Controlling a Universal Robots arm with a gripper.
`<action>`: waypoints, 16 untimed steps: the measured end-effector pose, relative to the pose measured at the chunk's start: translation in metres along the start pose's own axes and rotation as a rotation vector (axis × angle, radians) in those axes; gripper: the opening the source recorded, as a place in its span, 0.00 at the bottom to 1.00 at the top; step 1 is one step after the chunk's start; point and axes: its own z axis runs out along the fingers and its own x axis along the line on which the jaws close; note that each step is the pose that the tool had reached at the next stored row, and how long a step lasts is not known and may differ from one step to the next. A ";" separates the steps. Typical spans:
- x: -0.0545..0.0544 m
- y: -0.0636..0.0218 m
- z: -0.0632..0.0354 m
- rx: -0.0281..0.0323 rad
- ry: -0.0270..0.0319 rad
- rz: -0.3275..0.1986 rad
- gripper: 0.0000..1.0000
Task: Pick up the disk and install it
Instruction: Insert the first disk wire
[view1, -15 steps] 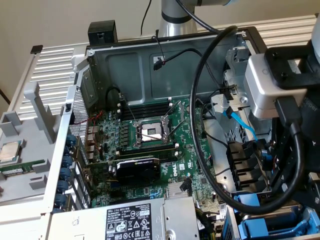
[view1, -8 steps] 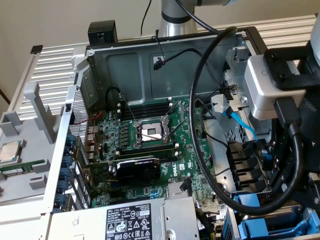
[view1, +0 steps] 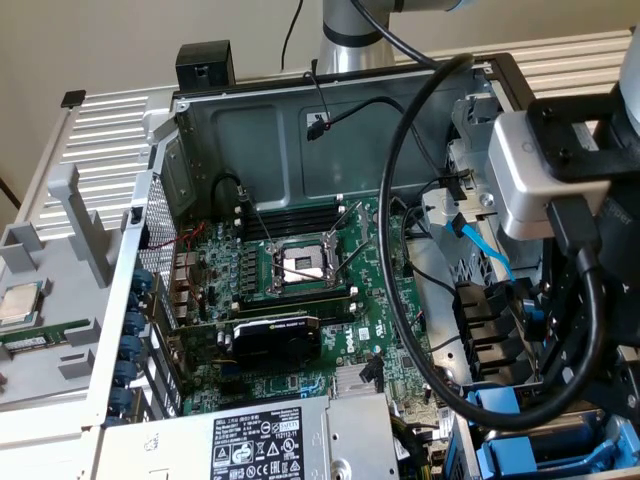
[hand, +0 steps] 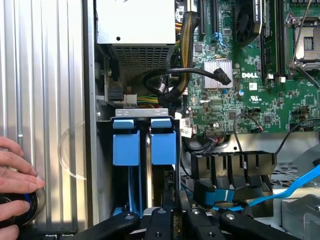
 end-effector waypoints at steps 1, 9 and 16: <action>0.000 0.0000 0.0000 0.0000 0.0000 0.000 0.16; 0.000 -0.0006 0.0011 0.0000 -0.0001 0.000 0.16; 0.000 -0.0006 0.0012 0.0000 0.0001 0.000 0.16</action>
